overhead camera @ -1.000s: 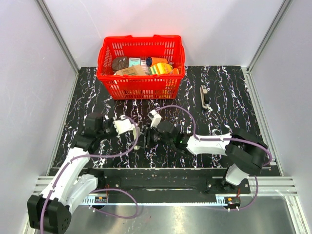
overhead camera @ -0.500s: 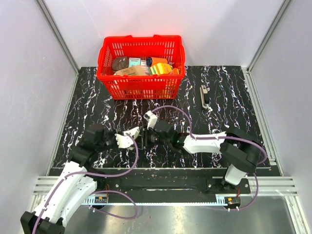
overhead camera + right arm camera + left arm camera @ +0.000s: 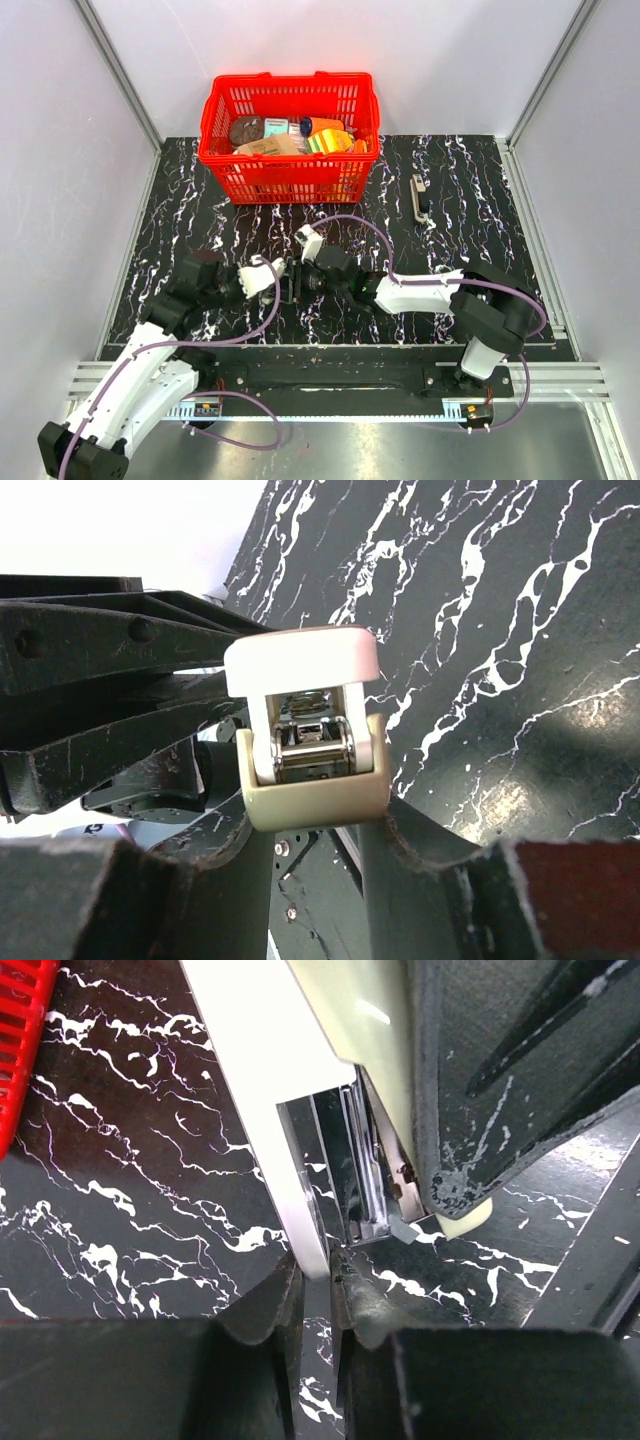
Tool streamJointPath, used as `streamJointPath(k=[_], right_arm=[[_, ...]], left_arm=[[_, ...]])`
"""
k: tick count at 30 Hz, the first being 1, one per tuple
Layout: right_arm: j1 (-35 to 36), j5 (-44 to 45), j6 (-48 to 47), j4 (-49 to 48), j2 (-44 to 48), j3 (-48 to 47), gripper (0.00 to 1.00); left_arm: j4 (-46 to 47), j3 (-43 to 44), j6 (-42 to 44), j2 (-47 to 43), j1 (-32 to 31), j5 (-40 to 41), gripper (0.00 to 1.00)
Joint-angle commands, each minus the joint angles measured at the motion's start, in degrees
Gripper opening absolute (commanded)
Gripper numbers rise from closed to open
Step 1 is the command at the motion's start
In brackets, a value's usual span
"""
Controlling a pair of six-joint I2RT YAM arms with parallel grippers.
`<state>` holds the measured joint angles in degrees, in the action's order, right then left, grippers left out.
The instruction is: Unload the staples from the stapler
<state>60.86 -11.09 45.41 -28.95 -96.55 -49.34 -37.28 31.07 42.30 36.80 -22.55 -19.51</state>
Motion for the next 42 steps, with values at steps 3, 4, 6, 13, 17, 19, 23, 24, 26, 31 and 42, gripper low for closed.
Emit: streamJointPath(k=[3,4,6,13,17,19,23,24,26,31,42], right_arm=[[-0.30,2.75,-1.11,-1.11,-1.88,-3.92,0.00],[-0.30,2.57,-1.37,-0.67,-1.97,-4.18,0.00],[-0.30,1.95,-1.73,0.03,-1.53,-3.92,0.00],[-0.22,2.74,-3.22,2.49,2.24,0.47,0.00],[0.31,3.36,-4.98,4.60,3.39,1.18,0.00],[0.66,3.10,-5.85,5.56,3.13,0.48,0.00],[2.94,4.23,-9.81,10.57,2.42,-2.16,0.00],[3.21,4.41,-10.07,11.36,2.25,-2.34,0.00],[3.21,4.76,-9.73,10.85,1.98,-2.08,0.00],[3.21,7.57,-8.32,8.47,1.37,-3.47,0.00],[2.51,13.29,-9.63,19.78,-4.07,-17.88,0.00]], left_arm=[[1.59,7.34,-5.75,-0.41,-1.54,-7.32,0.00],[2.90,6.90,-4.61,-0.50,-1.54,-4.95,0.00],[6.06,5.94,-2.94,-0.41,-1.36,0.85,0.00],[12.40,7.16,-5.56,3.89,-1.27,13.35,0.00],[13.11,9.00,-8.02,4.86,-1.27,13.01,0.00],[13.11,9.53,-8.55,4.86,-1.36,12.74,0.00],[13.37,10.76,-7.68,4.60,-1.36,14.41,0.00],[13.11,10.85,-7.15,4.51,-1.36,13.80,0.00],[11.53,10.85,-7.23,5.04,-1.36,11.87,0.00],[3.46,11.47,-8.82,6.53,-1.36,0.03,0.03],[0.44,16.29,-16.89,6.54,-0.05,-0.64,0.41]])
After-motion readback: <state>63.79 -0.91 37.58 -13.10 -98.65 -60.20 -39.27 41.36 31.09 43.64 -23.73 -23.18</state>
